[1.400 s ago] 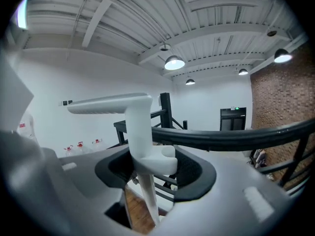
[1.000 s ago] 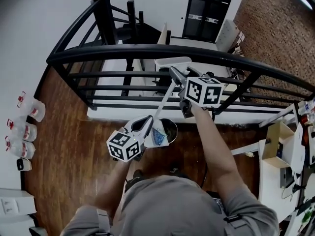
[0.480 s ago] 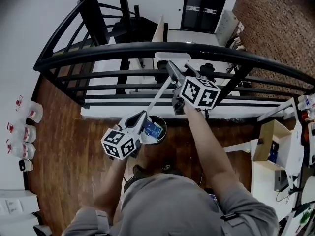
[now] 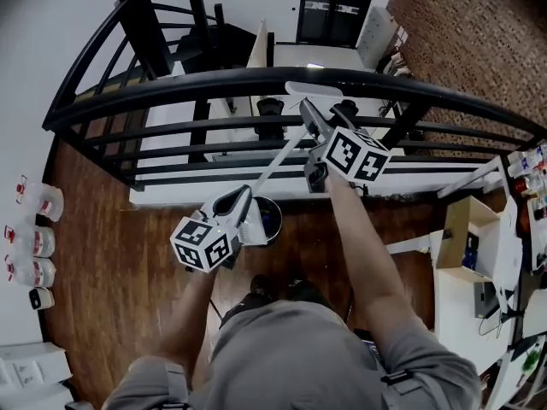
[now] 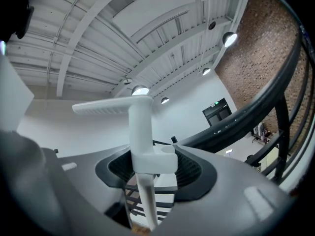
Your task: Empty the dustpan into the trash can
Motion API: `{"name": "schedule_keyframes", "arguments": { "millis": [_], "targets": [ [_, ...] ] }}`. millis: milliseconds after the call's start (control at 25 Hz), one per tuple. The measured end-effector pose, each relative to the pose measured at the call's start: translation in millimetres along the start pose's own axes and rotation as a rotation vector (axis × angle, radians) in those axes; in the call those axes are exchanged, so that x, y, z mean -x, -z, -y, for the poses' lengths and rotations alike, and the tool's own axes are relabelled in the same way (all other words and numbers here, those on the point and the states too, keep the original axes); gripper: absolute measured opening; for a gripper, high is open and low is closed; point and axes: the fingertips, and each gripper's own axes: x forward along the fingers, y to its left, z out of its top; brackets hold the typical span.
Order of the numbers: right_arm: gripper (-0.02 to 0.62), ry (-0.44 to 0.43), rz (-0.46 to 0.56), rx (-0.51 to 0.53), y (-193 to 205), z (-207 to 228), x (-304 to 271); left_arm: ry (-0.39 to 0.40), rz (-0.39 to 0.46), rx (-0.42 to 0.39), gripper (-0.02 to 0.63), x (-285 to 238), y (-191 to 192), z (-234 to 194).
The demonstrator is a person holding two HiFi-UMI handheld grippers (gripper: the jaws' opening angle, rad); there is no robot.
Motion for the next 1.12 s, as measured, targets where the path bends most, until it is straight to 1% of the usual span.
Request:
{"name": "schedule_keyframes", "arguments": {
  "millis": [120, 360, 440, 560, 680, 800, 960, 1120],
  "targets": [
    [0.212, -0.009, -0.012, -0.003, -1, 2, 4, -0.017, -0.005, 0.013, 0.005, -5, 2, 4],
    [0.212, -0.091, -0.043, 0.008, 3, -15, 4, -0.073, 0.015, 0.012, 0.006, -9, -3, 16],
    [0.212, -0.130, -0.055, 0.016, 6, -26, 4, -0.114, 0.022, 0.013, 0.006, -2, -2, 15],
    [0.210, -0.195, -0.068, 0.035, 11, -47, 1, -0.196, 0.037, 0.013, 0.005, 16, -1, 10],
    [0.210, -0.258, -0.085, 0.071, 22, -80, -2, -0.282, 0.055, 0.019, 0.005, 46, 2, 4],
    [0.210, -0.313, -0.096, 0.112, 37, -124, -6, -0.340, 0.074, 0.027, 0.005, 81, 7, -2],
    [0.210, -0.361, -0.120, 0.176, 68, -182, -1, -0.383, 0.106, 0.033, 0.005, 135, 15, -9],
    [0.210, -0.373, -0.126, 0.253, 97, -243, 3, -0.397, 0.134, 0.026, 0.005, 198, 18, -23]
  ]
}}
